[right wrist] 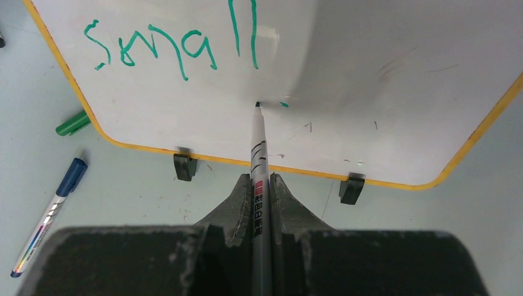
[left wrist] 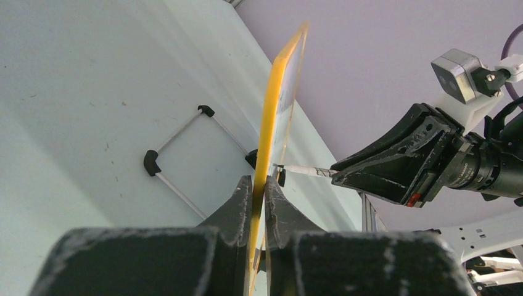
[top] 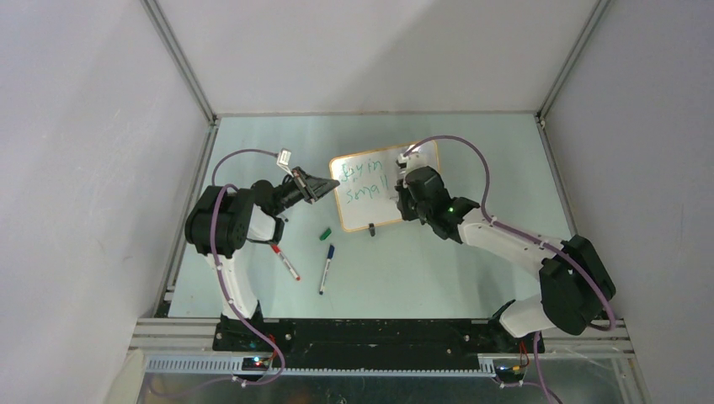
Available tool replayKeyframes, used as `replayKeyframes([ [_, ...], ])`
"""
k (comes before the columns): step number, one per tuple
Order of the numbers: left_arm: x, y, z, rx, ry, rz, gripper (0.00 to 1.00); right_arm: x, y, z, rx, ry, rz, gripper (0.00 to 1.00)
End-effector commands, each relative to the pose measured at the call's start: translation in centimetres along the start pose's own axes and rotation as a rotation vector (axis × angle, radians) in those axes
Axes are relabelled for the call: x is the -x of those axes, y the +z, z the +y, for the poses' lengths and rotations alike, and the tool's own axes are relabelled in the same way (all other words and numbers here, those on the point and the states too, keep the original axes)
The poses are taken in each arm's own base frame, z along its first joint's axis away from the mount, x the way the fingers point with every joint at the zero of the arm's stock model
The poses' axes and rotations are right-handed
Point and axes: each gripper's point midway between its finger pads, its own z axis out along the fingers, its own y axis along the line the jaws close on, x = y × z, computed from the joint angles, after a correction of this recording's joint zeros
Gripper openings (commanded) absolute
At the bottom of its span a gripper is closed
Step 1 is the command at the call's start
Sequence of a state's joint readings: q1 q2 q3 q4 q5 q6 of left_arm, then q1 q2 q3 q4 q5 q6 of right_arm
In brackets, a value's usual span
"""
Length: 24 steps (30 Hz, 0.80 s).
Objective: Write a sentence on the whiteboard
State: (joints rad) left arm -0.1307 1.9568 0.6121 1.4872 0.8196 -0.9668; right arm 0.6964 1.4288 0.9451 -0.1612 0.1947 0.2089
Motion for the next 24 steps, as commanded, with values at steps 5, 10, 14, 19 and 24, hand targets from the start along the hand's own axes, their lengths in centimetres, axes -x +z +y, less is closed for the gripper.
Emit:
replayKeyframes([
  [5,0.8,0.5,-1.4,-0.055,0.058,-0.012,0.00,2.1,0.0,-0.6,-0.043,0.018,-0.042,0.00],
  [10,0.8,0.5,-1.5,-0.055,0.057,-0.013,0.00,2.3,0.0,-1.1,-0.068,0.028,-0.044,0.00],
  [14,0.8,0.5,-1.5,-0.055,0.057,-0.012,0.00,2.2,0.0,-1.6,-0.094,0.030,-0.038,0.00],
  [19,0.8,0.5,-1.5,-0.055,0.058,-0.013,0.00,2.2,-0.1,-1.9,-0.111,0.030,-0.038,0.00],
  [24,0.8,0.5,-1.5,-0.054,0.058,-0.014,0.00,2.4,-0.4,-2.1,-0.118,0.032,-0.045,0.00],
])
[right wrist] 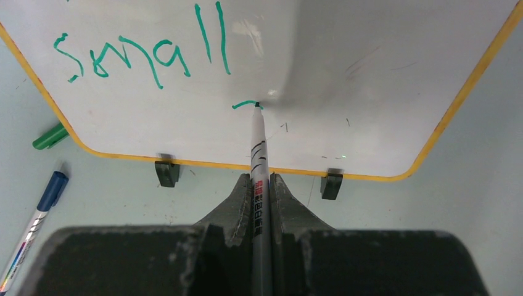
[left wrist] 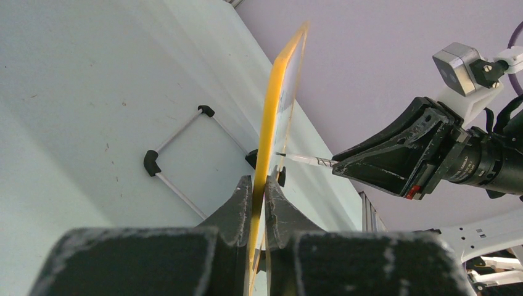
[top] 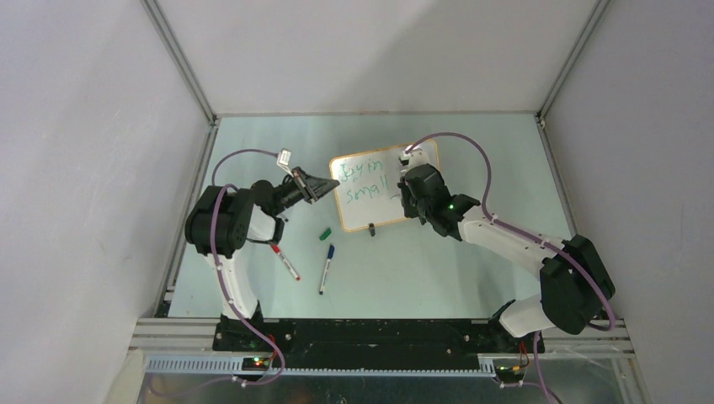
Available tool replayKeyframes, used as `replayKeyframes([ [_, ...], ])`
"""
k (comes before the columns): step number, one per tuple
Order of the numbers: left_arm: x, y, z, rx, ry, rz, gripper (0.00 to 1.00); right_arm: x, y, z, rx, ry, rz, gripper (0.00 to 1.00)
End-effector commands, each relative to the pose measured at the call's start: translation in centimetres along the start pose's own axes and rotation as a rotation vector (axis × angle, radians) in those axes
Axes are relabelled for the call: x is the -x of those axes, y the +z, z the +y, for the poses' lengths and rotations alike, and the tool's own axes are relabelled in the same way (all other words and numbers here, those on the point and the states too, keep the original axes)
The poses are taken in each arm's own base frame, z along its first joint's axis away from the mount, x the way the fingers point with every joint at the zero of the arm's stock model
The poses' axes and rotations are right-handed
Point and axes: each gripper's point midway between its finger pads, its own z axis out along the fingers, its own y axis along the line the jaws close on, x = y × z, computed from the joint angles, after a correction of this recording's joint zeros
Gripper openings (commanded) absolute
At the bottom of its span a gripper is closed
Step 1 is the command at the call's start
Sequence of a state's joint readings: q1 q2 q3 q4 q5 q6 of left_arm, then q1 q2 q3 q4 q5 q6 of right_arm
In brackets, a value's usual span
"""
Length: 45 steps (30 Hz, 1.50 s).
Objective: Write a sentence on the whiteboard
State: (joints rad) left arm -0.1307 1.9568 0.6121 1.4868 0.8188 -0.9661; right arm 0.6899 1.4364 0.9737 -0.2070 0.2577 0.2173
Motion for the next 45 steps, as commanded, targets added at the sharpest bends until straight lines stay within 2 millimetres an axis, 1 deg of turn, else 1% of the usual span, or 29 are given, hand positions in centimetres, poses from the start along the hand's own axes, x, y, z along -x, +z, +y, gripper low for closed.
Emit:
replayKeyframes([
  [1,0.8,0.5,-1.5,-0.055,0.058,-0.013,0.00,2.1,-0.4,-0.6,-0.035,0.030,-0.052,0.00],
  [5,0.8,0.5,-1.5,-0.056,0.060,-0.012,0.00,3.1,-1.1,0.7,0.030,0.021,-0.086,0.00],
  [8,0.8,0.4,-1.5,-0.054,0.060,-0.013,0.00,3.7,-1.4,1.4,0.051,0.014,-0.115,0.00],
  [13,0.8,0.5,-1.5,-0.055,0.061,-0.014,0.00,4.4,-1.8,1.6,0.062,0.013,-0.142,0.00],
  [18,0.8,0.5,-1.6,-0.055,0.062,-0.014,0.00,4.8,-1.5,1.6,0.057,0.016,-0.146,0.00],
  [21,0.8,0.4,-1.5,-0.054,0.062,-0.015,0.00,4.6,-1.0,1.6,0.052,0.014,-0.130,0.00],
  [30,0.8,0.5,-1.6,-0.056,0.063,-0.013,0.00,4.4,-0.3,1.3,0.036,0.018,-0.116,0.00],
  [35,0.8,0.4,-1.6,-0.055,0.063,-0.015,0.00,3.8,0.1,1.2,0.030,0.012,-0.093,0.00],
  [45,0.8,0.4,-1.6,-0.055,0.062,-0.012,0.00,2.8,0.1,1.0,0.015,0.007,-0.056,0.00],
])
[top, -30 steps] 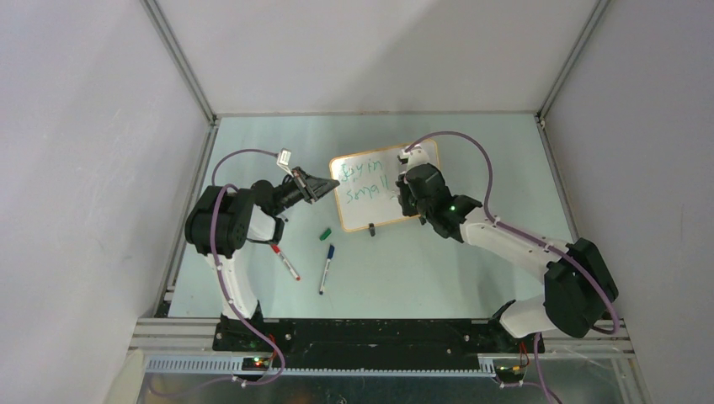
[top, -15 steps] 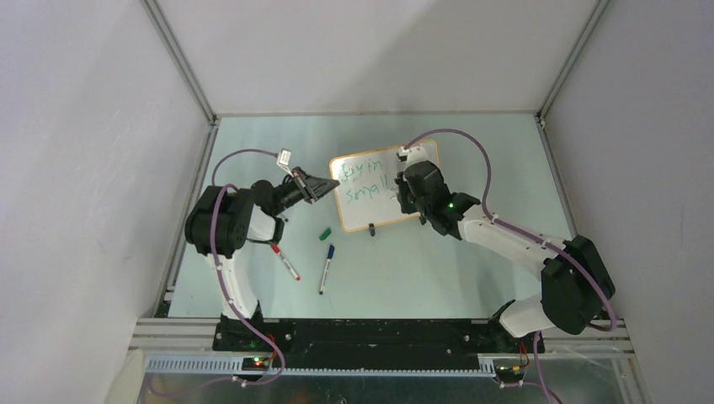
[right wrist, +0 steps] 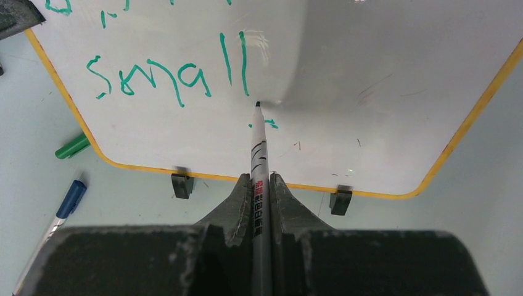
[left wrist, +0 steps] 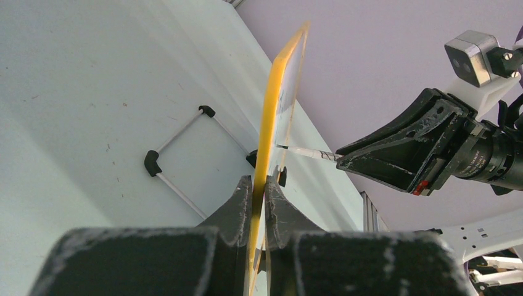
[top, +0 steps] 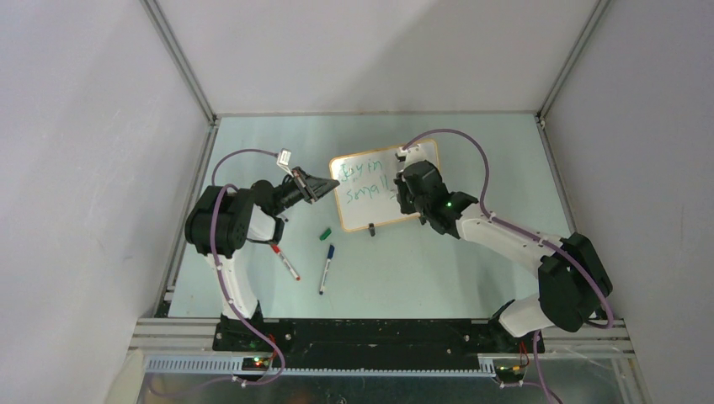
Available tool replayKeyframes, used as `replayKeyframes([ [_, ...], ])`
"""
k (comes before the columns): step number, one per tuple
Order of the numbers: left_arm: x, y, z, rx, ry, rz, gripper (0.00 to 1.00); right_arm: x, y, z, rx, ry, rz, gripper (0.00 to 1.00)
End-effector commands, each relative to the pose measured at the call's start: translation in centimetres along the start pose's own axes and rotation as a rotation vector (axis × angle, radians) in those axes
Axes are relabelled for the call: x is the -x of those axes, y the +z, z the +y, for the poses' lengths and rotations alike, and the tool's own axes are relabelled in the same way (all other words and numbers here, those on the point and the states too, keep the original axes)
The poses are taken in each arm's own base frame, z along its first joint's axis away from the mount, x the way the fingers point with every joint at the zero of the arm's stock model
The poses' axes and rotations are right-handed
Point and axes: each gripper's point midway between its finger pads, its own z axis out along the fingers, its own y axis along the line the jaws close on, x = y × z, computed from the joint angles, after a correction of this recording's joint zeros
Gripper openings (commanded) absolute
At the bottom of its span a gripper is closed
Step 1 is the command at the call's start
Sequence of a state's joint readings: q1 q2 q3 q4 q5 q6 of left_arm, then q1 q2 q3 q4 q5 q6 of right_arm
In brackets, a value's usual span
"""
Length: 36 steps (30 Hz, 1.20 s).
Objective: Write a sentence on the whiteboard
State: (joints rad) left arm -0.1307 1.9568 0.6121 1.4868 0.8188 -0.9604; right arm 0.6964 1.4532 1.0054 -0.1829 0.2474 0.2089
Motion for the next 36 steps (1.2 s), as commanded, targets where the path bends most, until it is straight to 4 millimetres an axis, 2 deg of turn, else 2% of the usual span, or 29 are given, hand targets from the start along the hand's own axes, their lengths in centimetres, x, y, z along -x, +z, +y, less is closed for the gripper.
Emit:
replayKeyframes([
  [1,0.8,0.4,-1.6,-0.055,0.056,-0.013,0.00,1.2,-0.1,0.1,-0.011,0.007,-0.018,0.00],
  [36,0.8,0.4,-1.7,-0.056,0.056,-0.012,0.00,-2.7,-1.5,0.0,-0.011,0.003,0.054,0.00],
])
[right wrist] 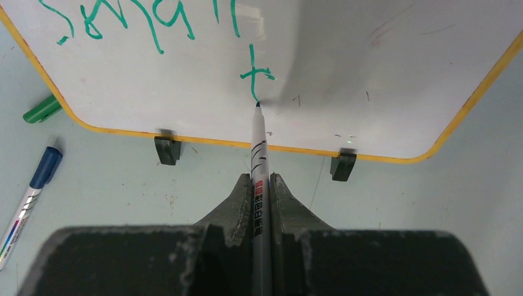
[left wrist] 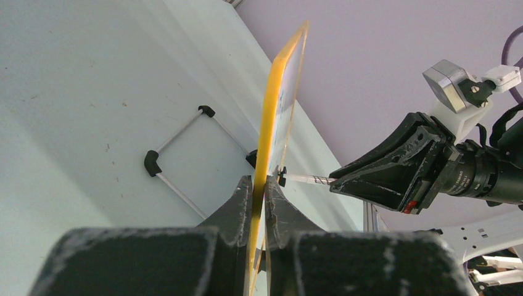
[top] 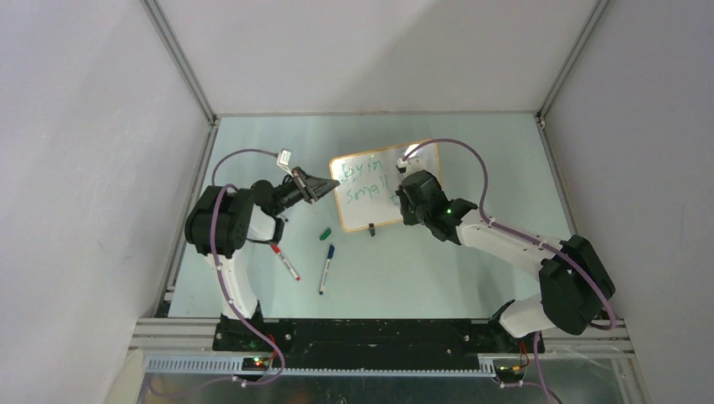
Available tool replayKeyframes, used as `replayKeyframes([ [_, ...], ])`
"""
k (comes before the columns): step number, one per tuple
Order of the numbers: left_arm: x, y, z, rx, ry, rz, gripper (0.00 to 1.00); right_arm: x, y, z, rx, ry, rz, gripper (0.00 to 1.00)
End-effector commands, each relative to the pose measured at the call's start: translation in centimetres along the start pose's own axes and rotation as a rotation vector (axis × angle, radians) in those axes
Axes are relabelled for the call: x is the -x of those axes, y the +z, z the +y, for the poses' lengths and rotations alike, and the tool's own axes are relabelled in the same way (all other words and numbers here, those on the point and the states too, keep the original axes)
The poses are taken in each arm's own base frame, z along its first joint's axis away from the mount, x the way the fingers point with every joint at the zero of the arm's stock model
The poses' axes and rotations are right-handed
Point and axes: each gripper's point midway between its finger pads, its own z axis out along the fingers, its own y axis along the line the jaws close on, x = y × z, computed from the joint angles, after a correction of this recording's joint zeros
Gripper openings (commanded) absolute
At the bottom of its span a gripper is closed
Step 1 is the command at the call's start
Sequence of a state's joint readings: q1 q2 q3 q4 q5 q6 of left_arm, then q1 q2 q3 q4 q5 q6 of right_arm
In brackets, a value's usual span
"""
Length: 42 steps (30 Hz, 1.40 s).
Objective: Write a sentence on the whiteboard
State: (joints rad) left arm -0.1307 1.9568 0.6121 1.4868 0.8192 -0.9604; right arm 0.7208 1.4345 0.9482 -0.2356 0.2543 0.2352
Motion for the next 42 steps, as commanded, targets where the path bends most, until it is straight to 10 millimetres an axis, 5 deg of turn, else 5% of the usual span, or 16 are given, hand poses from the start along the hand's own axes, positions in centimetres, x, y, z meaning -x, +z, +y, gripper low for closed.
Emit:
replayKeyframes([
  [1,0.8,0.4,-1.6,-0.055,0.056,-0.013,0.00,0.6,-1.0,0.0,-0.005,0.014,-0.029,0.00],
  [21,0.8,0.4,-1.7,-0.055,0.058,-0.013,0.00,4.6,-2.5,-0.2,0.026,0.049,-0.133,0.00],
  [42,0.8,0.4,-1.7,-0.056,0.058,-0.013,0.00,7.0,-1.0,-0.8,-0.007,0.066,-0.156,0.00],
])
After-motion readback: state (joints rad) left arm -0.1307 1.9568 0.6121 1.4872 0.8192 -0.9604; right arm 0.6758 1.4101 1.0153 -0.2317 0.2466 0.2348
